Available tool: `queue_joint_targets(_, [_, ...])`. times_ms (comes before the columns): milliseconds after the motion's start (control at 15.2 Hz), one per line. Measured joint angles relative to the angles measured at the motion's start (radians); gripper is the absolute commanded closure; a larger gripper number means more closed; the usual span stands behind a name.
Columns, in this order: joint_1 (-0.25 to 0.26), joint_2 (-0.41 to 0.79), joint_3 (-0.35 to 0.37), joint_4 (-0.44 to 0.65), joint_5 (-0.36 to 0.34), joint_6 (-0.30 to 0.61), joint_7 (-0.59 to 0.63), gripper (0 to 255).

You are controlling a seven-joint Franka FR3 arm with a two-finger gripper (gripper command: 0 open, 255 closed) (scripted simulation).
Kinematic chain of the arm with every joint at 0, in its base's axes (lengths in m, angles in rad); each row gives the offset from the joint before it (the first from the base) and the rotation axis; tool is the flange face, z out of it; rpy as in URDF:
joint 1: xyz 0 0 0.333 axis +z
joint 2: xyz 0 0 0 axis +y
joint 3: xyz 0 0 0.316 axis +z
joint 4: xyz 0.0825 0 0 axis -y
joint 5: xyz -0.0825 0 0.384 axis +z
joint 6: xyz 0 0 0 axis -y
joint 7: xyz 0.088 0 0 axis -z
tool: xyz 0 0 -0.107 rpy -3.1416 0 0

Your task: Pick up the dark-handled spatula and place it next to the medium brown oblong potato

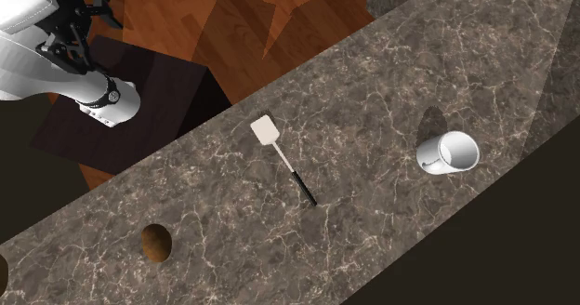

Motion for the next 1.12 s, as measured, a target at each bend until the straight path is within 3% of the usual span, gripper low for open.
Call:
queue_joint_targets(396, [-0.022,0.121,0.048,0.012,0.019,0.125,0.102,0])
queue_joint_targets(858, [-0.07,0.354,0.104,0.069,0.012,0.327,0.269,0])
queue_joint_targets(1122, [-0.097,0.512,0.129,0.156,-0.013,0.411,0.375,0])
